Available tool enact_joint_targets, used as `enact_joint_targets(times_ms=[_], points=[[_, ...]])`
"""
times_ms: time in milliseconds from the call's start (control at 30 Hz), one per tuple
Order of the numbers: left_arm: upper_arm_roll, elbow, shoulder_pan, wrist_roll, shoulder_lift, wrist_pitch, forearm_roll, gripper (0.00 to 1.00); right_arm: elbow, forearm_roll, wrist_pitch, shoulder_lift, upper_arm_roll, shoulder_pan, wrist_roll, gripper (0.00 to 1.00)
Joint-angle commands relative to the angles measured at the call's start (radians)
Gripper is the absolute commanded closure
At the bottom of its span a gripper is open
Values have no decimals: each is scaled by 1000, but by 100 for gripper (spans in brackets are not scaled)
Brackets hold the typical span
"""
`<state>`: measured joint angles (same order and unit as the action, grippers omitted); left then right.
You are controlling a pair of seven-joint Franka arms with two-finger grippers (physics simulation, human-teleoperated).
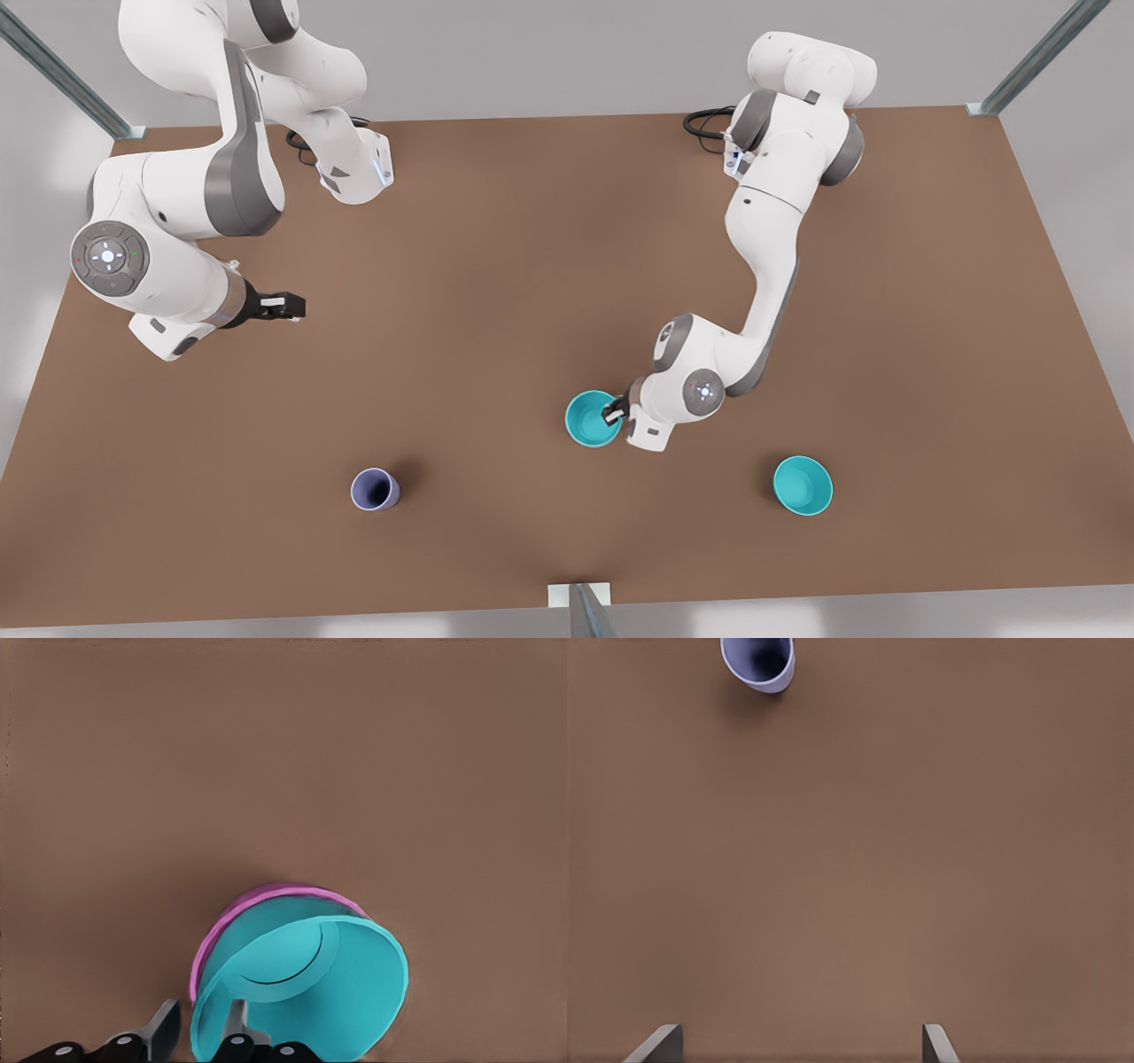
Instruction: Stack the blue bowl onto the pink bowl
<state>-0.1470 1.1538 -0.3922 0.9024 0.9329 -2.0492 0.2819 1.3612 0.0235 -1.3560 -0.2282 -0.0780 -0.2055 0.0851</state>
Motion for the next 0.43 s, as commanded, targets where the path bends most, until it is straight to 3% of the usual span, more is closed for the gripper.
enact_joint_targets(times_ms=[0, 67, 133, 200, 267, 300, 400], points=[[1, 0, 22, 58, -17, 104, -23, 0, -1, -1, 2, 1, 0, 0, -4, 0], [3, -3, 140, -35, -221, 513, -234, 0, -1, -1, 2, 1, 0, 0, -4, 0], [4, -3, 179, -490, -446, 777, -401, 0, -1, 1, 2, 1, 0, 0, -4, 0], [7, -3, 229, -738, -539, 828, -406, 0, -1, -1, 3, 1, 0, 0, -4, 0], [42, 179, 256, -795, -672, 718, -405, 0, -1, -1, 3, 1, -2, 0, -4, 0], [115, 182, 200, -795, -689, 730, -391, 0, -1, -1, 3, 1, 0, 0, -4, 0], [118, 176, 199, -795, -689, 782, -356, 0, -1, -1, 3, 1, 0, 0, -4, 0]])
